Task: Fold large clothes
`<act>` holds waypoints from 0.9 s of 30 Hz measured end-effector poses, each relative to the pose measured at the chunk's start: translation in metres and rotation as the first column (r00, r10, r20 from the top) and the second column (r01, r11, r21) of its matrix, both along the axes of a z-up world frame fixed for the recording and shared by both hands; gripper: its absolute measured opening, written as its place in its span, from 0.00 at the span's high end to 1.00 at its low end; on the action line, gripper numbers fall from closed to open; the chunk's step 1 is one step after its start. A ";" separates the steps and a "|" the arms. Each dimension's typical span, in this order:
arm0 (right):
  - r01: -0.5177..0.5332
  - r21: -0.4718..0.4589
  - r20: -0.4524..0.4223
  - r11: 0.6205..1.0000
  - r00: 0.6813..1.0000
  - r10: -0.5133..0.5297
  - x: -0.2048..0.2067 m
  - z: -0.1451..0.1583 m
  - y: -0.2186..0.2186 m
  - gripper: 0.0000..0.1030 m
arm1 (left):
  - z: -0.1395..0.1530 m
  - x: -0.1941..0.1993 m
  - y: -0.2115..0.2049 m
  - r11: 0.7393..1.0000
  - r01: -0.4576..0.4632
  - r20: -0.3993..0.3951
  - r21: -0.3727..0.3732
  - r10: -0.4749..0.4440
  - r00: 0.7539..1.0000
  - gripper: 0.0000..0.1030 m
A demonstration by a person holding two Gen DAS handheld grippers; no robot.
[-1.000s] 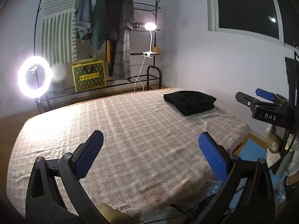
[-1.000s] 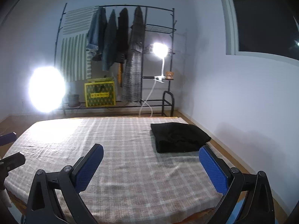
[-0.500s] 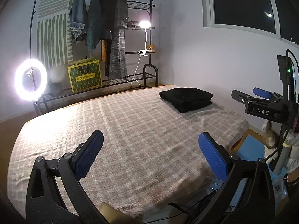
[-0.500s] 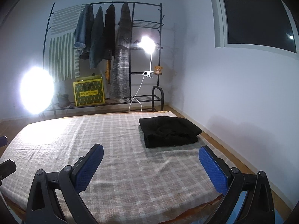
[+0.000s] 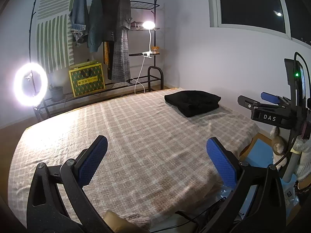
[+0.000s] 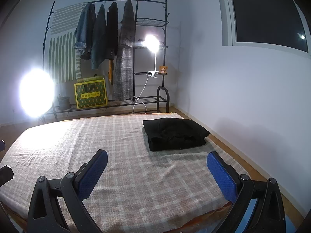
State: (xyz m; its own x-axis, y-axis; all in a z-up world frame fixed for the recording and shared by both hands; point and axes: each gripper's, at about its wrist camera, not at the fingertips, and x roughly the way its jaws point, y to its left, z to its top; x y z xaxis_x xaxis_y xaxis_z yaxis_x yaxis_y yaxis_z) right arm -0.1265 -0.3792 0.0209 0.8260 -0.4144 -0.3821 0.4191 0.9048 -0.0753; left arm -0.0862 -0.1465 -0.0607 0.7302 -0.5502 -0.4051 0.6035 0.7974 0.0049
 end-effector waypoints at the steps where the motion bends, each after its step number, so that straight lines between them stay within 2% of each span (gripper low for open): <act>1: 0.001 0.000 -0.001 1.000 1.000 -0.001 0.000 0.000 0.000 0.00 | 0.000 0.000 0.001 1.000 0.002 0.000 0.000 -0.002 1.000 0.00; 27: 0.010 0.015 -0.017 1.000 1.000 -0.010 -0.001 -0.006 -0.004 0.00 | 0.000 0.001 -0.001 1.000 0.005 0.002 0.003 -0.005 1.000 0.00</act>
State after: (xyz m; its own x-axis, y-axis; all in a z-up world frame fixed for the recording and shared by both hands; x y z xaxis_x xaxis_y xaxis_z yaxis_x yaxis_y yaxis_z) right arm -0.1274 -0.3827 0.0145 0.8151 -0.4165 -0.4026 0.4266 0.9018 -0.0693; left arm -0.0856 -0.1471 -0.0604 0.7282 -0.5529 -0.4050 0.6077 0.7941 0.0085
